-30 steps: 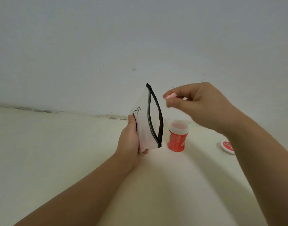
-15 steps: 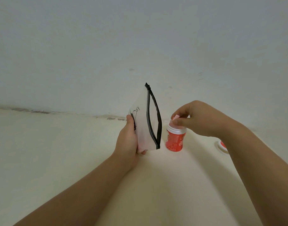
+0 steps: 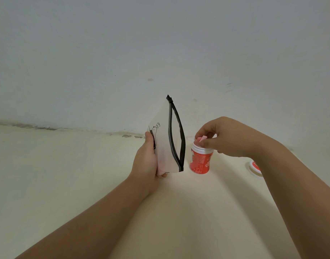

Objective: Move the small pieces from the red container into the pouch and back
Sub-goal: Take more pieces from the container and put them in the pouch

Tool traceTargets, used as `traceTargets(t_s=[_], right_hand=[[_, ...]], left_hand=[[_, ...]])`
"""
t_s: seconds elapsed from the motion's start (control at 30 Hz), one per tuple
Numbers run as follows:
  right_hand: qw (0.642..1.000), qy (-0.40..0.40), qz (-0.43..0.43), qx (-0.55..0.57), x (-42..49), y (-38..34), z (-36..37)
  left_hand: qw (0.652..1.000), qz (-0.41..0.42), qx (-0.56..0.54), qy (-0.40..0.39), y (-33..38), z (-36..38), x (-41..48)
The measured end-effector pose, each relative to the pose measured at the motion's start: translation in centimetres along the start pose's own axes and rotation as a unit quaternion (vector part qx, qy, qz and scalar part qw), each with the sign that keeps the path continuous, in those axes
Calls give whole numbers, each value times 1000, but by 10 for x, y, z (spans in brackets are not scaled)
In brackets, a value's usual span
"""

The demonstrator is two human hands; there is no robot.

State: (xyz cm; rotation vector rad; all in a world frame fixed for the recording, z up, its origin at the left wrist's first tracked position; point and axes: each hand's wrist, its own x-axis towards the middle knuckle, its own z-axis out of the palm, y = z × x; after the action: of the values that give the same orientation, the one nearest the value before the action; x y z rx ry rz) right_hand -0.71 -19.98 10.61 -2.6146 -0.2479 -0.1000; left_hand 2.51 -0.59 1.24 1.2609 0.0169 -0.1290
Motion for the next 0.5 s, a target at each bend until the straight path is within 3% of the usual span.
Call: traceTargets(t_s=[0.37, 0.5], right_hand=[[1000, 4, 10, 19, 3, 5, -1], [997, 63, -8, 39, 2, 0, -3]], left_hand=[[1000, 3, 5, 10, 0, 0, -1], [1000, -3, 7, 11, 1, 1, -1]])
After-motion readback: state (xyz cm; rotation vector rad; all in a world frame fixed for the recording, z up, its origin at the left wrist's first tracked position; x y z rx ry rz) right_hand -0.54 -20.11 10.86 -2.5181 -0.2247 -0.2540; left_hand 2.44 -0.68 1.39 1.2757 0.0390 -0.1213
